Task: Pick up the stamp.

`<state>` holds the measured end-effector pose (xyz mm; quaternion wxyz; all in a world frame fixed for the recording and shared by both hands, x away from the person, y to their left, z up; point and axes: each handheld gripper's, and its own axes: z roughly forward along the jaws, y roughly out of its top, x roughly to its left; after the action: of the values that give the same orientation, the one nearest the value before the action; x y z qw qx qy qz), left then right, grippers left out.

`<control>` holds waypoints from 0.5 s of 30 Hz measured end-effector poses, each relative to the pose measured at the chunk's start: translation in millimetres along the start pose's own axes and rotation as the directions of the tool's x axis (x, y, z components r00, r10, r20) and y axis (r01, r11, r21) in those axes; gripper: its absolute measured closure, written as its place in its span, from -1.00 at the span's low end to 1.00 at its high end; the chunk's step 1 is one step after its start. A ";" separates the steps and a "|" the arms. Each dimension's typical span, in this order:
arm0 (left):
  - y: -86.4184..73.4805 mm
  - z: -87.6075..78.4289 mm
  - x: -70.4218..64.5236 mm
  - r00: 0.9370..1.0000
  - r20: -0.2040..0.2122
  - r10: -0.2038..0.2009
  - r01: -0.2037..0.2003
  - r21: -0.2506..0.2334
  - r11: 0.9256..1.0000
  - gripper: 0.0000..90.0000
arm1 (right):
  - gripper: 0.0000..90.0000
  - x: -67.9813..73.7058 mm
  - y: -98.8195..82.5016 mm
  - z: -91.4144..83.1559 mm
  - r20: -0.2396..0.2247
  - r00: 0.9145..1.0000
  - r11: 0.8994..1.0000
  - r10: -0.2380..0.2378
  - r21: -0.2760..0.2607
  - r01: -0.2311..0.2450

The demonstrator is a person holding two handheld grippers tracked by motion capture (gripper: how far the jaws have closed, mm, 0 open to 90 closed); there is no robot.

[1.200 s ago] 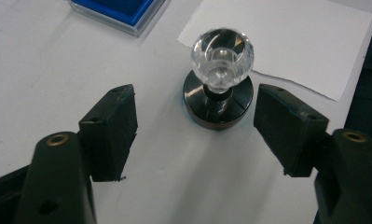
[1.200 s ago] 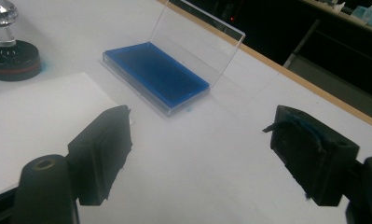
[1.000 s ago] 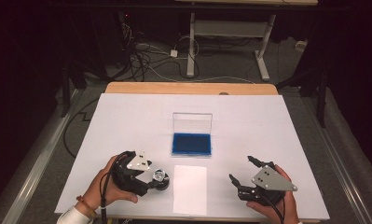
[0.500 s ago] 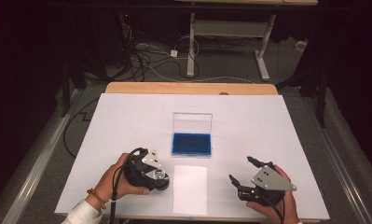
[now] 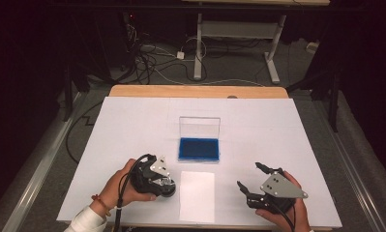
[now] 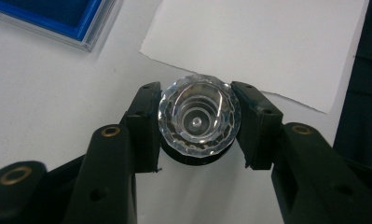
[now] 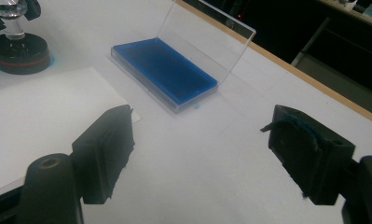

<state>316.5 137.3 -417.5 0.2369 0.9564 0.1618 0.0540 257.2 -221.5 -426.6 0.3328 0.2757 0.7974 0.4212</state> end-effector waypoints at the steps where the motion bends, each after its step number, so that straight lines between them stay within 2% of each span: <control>1: -0.1 0.2 0.0 1.000 -0.002 0.002 -0.002 0.002 1.000 0.20 | -0.50 0.4 0.2 0.2 -0.003 1.000 1.000 -0.001 0.000 0.001; 15: -0.7 1.8 -1.3 0.999 -0.025 0.034 -0.034 -0.004 0.999 0.21 | -0.48 0.8 0.9 0.4 -0.004 1.000 1.000 -0.005 0.000 0.005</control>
<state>315.4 136.6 -419.5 0.2362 0.9577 0.1485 0.0703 257.1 -220.3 -426.2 0.3322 0.2730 0.7987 0.4209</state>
